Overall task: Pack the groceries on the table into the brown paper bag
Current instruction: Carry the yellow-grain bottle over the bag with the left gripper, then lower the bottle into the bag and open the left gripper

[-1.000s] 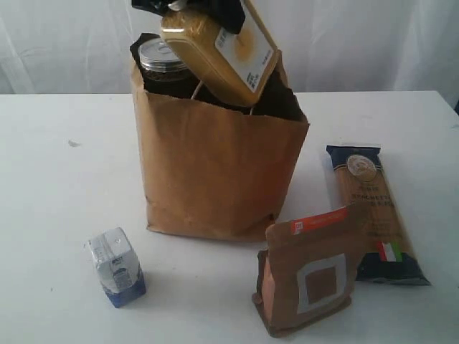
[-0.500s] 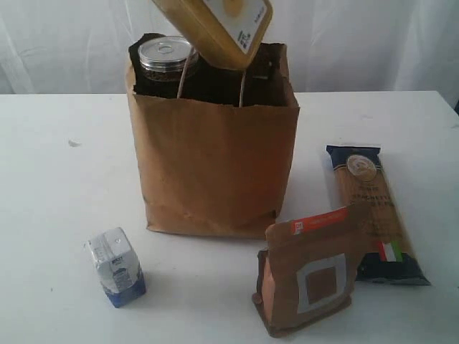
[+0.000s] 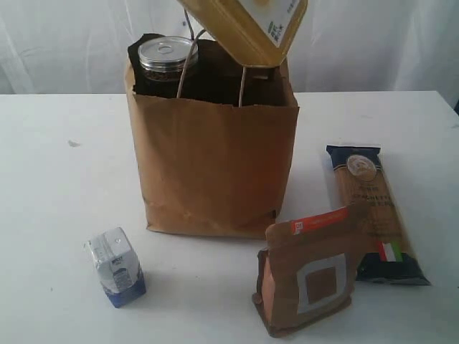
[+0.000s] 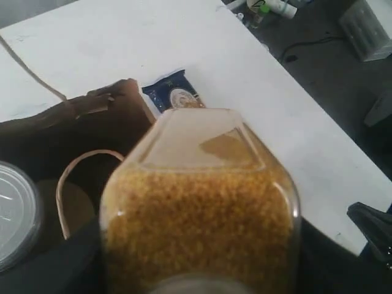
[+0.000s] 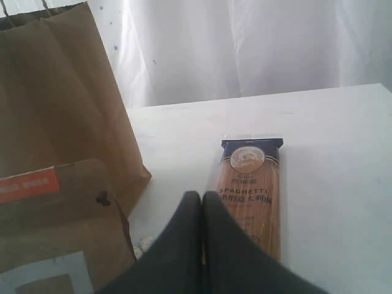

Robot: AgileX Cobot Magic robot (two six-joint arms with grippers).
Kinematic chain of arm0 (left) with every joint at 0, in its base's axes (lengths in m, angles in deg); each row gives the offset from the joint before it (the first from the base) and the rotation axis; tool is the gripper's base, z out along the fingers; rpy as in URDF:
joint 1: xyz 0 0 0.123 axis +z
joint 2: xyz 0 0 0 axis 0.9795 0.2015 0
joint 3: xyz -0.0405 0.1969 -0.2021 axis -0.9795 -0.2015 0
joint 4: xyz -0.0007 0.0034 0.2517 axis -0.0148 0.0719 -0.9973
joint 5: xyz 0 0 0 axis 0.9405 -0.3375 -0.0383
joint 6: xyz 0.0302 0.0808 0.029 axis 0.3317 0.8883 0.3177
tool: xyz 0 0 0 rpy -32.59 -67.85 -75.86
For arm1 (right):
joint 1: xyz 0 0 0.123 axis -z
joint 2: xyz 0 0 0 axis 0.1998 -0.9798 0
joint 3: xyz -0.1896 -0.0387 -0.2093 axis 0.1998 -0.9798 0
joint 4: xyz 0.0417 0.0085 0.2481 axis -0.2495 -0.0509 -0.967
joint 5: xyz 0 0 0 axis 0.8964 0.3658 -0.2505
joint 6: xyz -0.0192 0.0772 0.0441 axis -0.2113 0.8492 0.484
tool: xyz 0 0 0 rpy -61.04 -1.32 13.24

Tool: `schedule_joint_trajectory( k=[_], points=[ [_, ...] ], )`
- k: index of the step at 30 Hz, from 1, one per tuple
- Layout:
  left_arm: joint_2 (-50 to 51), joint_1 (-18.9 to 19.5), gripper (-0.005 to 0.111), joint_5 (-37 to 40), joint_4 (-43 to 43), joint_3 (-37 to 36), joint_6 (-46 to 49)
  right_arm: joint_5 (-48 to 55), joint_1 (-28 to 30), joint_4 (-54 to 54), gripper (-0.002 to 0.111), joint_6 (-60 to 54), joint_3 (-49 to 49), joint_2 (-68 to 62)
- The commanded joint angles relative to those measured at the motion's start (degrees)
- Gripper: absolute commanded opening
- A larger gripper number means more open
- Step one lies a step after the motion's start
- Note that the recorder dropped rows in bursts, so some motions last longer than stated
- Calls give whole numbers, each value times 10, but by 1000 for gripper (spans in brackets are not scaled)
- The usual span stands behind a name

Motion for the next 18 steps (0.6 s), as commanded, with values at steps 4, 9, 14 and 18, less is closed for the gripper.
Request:
schedule_joint_trajectory(
  k=[4, 9, 14, 18],
  points=[
    [-12, -6, 0, -70, 40, 7, -1, -4, 3, 0, 0, 2, -2, 4],
    [26, -20, 0, -75, 13, 7, -6, -4, 3, 0, 0, 2, -2, 4],
    [43, -20, 0, -43, -100, 7, -51, -4, 3, 0, 0, 2, -2, 4],
    [60, -20, 0, -23, -130, 7, -70, -4, 3, 0, 0, 2, -2, 4]
  ],
)
